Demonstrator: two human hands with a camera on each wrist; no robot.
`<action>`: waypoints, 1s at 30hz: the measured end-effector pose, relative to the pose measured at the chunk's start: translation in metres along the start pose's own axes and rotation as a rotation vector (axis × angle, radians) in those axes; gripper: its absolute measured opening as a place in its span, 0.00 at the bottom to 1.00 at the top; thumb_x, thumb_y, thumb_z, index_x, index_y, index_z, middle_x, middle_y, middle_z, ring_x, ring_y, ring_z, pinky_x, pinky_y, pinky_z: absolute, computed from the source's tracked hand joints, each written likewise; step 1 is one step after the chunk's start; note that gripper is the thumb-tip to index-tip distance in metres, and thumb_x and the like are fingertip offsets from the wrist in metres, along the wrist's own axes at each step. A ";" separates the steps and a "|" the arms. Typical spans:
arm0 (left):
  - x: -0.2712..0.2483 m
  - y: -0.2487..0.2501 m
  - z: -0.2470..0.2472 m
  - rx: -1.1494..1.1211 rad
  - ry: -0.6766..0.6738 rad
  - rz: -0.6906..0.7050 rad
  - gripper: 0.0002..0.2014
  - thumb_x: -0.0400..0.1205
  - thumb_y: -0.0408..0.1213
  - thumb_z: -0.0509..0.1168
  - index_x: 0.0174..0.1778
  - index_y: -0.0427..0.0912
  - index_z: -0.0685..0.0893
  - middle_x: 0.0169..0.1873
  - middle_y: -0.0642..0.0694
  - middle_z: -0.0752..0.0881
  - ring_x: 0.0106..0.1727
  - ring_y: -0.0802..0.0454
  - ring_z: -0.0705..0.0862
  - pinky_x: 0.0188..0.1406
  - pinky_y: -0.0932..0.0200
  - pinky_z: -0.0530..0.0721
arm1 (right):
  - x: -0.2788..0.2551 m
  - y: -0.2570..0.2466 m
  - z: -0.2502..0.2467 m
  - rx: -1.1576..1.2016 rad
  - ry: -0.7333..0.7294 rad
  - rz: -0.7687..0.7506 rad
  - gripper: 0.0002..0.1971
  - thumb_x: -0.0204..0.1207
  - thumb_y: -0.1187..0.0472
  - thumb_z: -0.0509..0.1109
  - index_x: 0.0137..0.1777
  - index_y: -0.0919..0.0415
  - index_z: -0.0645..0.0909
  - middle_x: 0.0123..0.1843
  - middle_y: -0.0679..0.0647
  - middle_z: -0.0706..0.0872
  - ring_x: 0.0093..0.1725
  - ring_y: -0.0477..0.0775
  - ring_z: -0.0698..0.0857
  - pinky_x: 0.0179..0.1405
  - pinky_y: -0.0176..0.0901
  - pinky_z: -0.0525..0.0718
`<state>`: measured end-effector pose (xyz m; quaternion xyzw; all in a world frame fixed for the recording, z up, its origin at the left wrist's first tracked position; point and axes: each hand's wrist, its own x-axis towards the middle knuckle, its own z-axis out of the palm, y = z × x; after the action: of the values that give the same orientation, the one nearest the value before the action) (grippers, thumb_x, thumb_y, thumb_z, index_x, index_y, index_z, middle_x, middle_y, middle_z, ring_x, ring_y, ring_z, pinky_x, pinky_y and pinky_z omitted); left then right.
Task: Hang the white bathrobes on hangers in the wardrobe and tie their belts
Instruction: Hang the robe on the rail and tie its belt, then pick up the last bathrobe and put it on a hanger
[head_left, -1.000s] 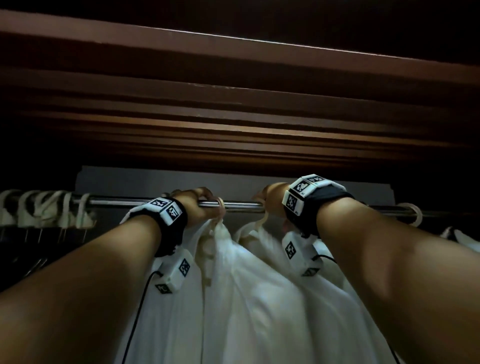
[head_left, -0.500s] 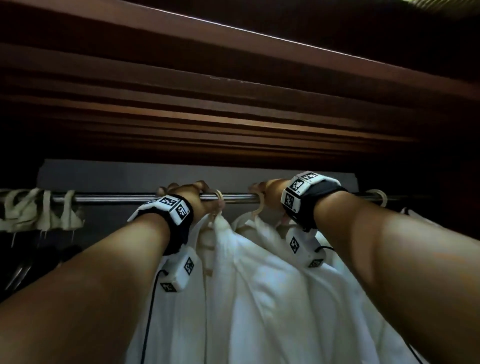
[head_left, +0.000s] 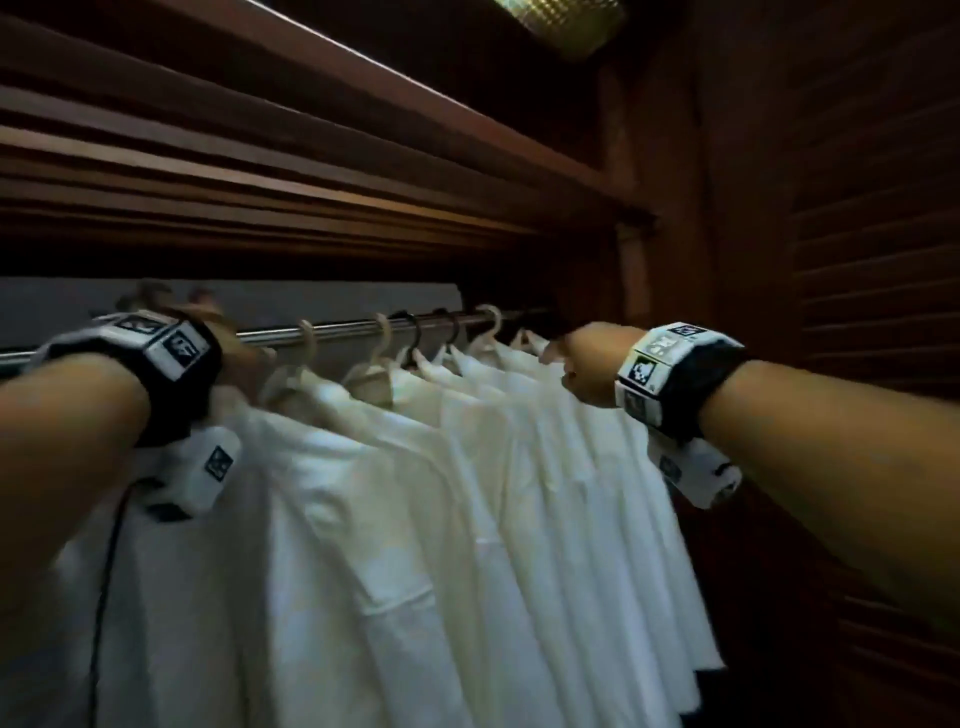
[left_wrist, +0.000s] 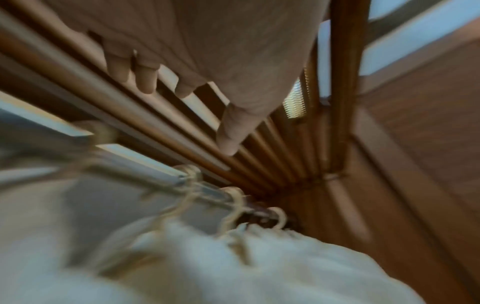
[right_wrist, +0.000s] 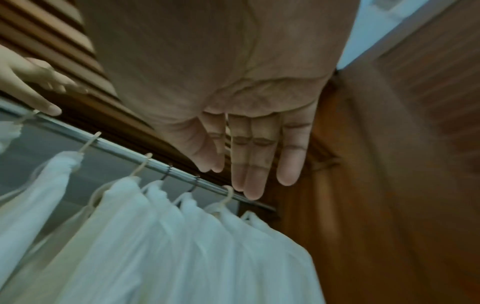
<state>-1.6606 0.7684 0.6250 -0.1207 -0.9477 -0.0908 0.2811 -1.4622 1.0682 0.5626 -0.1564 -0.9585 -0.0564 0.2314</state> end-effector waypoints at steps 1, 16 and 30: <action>-0.007 0.019 -0.007 0.047 0.083 0.010 0.50 0.66 0.74 0.64 0.73 0.38 0.69 0.69 0.30 0.70 0.70 0.32 0.70 0.70 0.40 0.69 | -0.026 0.027 0.002 -0.008 0.004 0.080 0.19 0.78 0.55 0.63 0.68 0.43 0.79 0.63 0.47 0.86 0.62 0.54 0.84 0.60 0.45 0.82; -0.622 0.490 -0.049 -0.947 -0.561 1.805 0.11 0.77 0.49 0.71 0.50 0.47 0.87 0.44 0.47 0.88 0.48 0.46 0.86 0.51 0.53 0.81 | -0.839 0.126 -0.110 -0.047 0.189 1.541 0.10 0.79 0.59 0.67 0.56 0.50 0.87 0.53 0.49 0.90 0.54 0.50 0.87 0.53 0.34 0.78; -1.291 0.286 -0.250 -0.730 -1.177 2.859 0.07 0.81 0.51 0.66 0.50 0.55 0.85 0.42 0.57 0.87 0.45 0.56 0.86 0.43 0.59 0.81 | -1.276 -0.240 -0.194 -0.273 0.632 2.425 0.09 0.78 0.59 0.67 0.51 0.46 0.86 0.41 0.48 0.89 0.40 0.47 0.88 0.42 0.39 0.83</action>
<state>-0.4032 0.7523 0.1445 0.9489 -0.0421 -0.0814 0.3020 -0.3810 0.4576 0.1379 -0.9362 -0.0886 0.0586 0.3350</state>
